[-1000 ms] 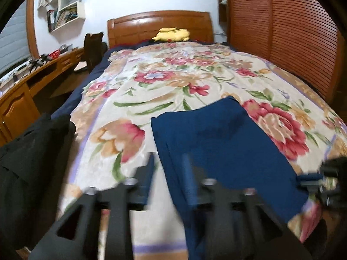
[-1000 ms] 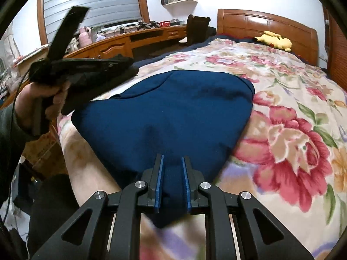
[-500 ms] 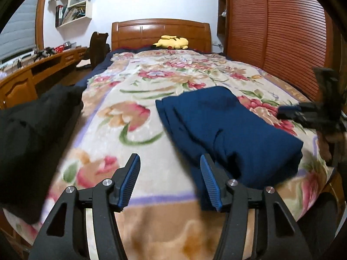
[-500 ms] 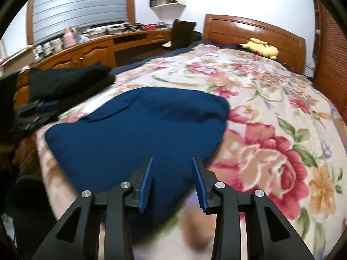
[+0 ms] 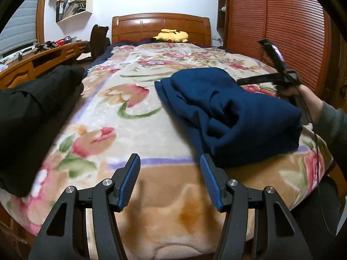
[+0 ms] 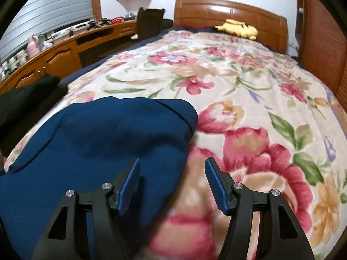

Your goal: Fold large clothes

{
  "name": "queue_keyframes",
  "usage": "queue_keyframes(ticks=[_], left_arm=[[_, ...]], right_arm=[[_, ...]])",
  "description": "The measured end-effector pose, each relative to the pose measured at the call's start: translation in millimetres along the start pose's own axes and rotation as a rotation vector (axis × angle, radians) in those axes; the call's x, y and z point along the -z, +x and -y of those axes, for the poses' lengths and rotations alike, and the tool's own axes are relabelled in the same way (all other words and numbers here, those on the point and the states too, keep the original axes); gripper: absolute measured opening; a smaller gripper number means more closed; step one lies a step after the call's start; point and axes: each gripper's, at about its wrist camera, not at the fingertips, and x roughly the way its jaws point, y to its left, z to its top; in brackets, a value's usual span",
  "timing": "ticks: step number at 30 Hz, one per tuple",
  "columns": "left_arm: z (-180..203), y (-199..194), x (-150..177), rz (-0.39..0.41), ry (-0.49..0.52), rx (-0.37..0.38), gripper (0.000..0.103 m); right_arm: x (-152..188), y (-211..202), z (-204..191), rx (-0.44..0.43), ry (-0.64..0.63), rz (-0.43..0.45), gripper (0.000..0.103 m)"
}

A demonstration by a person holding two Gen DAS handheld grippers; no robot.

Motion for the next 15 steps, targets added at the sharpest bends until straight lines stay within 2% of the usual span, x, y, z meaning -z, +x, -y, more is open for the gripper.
queue_keyframes(ticks=[7, 11, 15], left_arm=[[7, 4, -1, 0.003, -0.015, 0.085, 0.059], [8, 10, -3, -0.004, -0.022, 0.093, 0.059], [10, 11, -4, -0.004, -0.029, 0.093, 0.059]], right_arm=[[-12, 41, 2, 0.001, 0.024, -0.061, 0.066], [-18, 51, 7, -0.007, 0.056, -0.063, 0.070], [-22, 59, 15, -0.002, 0.080, -0.064, 0.081]])
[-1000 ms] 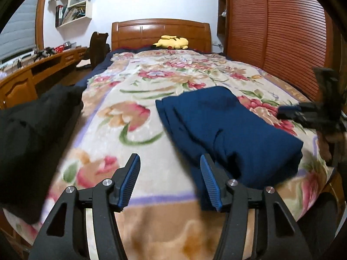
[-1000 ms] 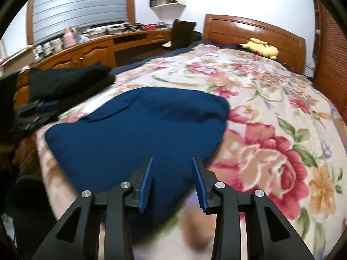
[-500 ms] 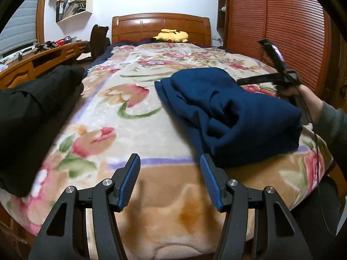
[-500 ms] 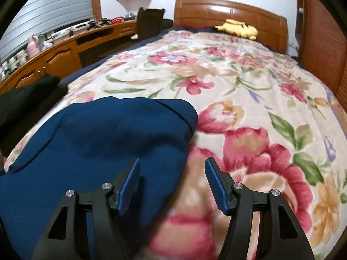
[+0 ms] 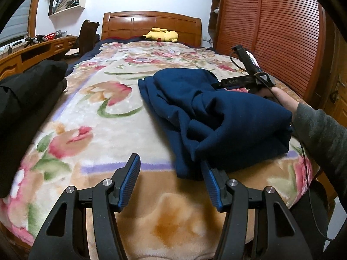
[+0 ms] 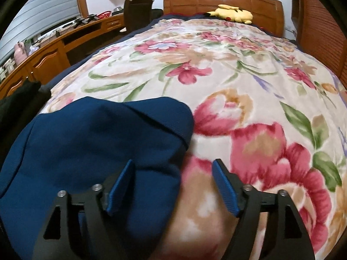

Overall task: Fold large clothes
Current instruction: 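Close the left tool on the jacket bundle while the right tool grasps it too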

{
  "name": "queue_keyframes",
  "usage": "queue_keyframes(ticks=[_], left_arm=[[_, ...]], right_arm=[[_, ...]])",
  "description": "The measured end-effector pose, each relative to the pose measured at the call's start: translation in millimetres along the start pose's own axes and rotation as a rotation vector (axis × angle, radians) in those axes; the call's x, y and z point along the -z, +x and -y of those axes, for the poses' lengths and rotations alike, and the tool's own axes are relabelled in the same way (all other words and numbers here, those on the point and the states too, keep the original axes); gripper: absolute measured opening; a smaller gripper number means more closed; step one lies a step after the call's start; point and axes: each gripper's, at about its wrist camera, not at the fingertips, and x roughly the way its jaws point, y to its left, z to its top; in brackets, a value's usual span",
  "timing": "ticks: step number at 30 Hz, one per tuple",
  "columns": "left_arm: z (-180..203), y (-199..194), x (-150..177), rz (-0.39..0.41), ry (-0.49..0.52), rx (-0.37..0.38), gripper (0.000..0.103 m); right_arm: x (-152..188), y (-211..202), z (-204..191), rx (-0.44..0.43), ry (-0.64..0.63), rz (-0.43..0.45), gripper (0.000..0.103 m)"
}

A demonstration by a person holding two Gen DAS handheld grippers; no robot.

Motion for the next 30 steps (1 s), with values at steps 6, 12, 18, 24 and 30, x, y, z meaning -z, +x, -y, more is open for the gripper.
queue_keyframes(ticks=[6, 12, 18, 24, 30], left_arm=[[2, 4, 2, -0.013, -0.014, 0.007, 0.059], [6, 7, 0, -0.019, -0.022, 0.004, 0.059], [9, 10, -1, -0.025, -0.018, 0.005, 0.059], [9, 14, -1, -0.038, -0.020, 0.035, 0.045], [10, 16, -6, -0.082, -0.028, 0.127, 0.016]], right_arm=[[2, 11, 10, -0.057, 0.058, -0.031, 0.084], [3, 21, 15, -0.084, 0.071, -0.065, 0.083], [1, 20, 16, -0.138, 0.077, -0.073, 0.065], [3, 18, -6, -0.109, -0.002, -0.049, 0.032], [1, -1, -15, -0.021, -0.055, 0.029, 0.008]])
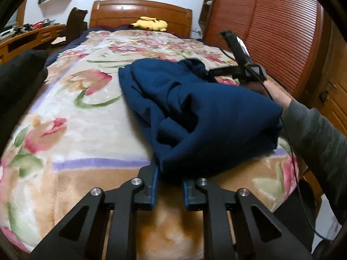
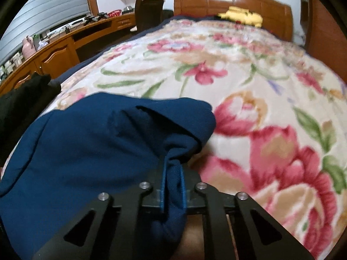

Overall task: Fold large clothes
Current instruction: 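Close the left tool on the jacket bundle while the right tool grasps it too, then lift the jacket bundle with both tools and carry it toward the black garment pile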

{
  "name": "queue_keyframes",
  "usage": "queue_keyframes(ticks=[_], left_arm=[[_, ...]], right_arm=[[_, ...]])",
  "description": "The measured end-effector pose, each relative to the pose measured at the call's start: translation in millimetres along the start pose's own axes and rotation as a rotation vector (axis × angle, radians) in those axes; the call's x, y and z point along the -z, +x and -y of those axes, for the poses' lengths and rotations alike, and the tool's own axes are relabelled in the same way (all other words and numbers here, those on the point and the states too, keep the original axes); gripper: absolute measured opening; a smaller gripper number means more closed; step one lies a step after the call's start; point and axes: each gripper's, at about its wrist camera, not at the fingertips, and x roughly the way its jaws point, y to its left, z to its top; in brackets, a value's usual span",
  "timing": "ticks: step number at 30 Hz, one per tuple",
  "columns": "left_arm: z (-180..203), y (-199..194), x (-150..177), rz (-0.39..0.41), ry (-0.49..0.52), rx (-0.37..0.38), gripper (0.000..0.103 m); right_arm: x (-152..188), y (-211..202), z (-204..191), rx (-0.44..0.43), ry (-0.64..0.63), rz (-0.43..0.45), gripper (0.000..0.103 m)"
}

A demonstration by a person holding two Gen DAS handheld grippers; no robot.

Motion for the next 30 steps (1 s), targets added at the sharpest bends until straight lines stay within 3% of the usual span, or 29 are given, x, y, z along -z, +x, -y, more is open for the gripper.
queue_keyframes(ticks=[4, 13, 18, 21, 30], left_arm=[[-5, -12, -8, 0.031, -0.015, 0.050, 0.013], [-17, -63, -35, 0.147, 0.052, -0.046, 0.011], [-49, -94, -58, 0.192, 0.065, -0.120, 0.011], [-72, -114, -69, 0.226, 0.026, -0.139, 0.010], [-142, -176, -100, 0.295, -0.045, -0.255, 0.010]], right_arm=[[-9, -20, -13, 0.051, -0.028, 0.055, 0.007], [-27, -69, -58, 0.086, -0.146, 0.152, 0.006], [-44, -81, -82, 0.100, -0.194, 0.204, 0.006], [-60, -93, -108, 0.113, -0.221, 0.272, 0.006], [-112, -111, -191, 0.087, -0.328, 0.335, 0.006]])
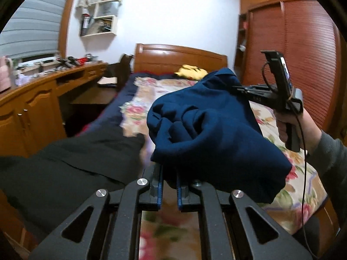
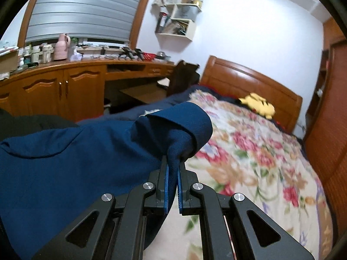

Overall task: Fold large clothes
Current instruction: 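Lift the jacket bundle with both tools and carry it toward the black garment pile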

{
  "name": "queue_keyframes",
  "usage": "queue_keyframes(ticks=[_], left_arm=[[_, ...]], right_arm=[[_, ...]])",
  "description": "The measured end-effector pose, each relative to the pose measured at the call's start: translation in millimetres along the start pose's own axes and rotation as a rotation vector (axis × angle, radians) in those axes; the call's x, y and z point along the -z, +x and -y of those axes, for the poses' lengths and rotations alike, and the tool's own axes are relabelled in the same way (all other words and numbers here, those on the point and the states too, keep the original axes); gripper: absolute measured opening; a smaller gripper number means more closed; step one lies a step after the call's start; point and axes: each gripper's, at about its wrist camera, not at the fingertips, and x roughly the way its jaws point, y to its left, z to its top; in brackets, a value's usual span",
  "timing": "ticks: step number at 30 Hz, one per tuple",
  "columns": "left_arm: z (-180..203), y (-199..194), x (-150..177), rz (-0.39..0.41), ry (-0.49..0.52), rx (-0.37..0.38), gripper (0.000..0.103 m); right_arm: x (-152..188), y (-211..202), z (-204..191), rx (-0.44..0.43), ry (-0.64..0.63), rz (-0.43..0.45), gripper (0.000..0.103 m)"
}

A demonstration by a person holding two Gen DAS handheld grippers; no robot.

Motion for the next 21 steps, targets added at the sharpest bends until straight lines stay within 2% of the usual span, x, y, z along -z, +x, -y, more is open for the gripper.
queue_keyframes(ticks=[7, 13, 16, 18, 21], left_arm=[[-83, -26, -22, 0.050, -0.066, -0.155, 0.010], [-153, -58, 0, 0.078, -0.149, -0.301, 0.010], [-176, -54, 17, 0.035, -0.171, -0.360, 0.010], [-189, -45, 34, -0.009, -0.198, -0.370, 0.010], [-194, -35, 51, -0.037, -0.203, -0.375, 0.010]], right_arm=[[-56, 12, -64, -0.058, -0.060, 0.063, 0.006], [-81, 33, -123, -0.136, -0.118, 0.099, 0.006], [-79, 52, -141, -0.175, -0.165, 0.106, 0.006], [-69, 70, -145, -0.210, -0.158, 0.093, 0.006], [-42, 110, -151, -0.223, -0.185, -0.008, 0.007]])
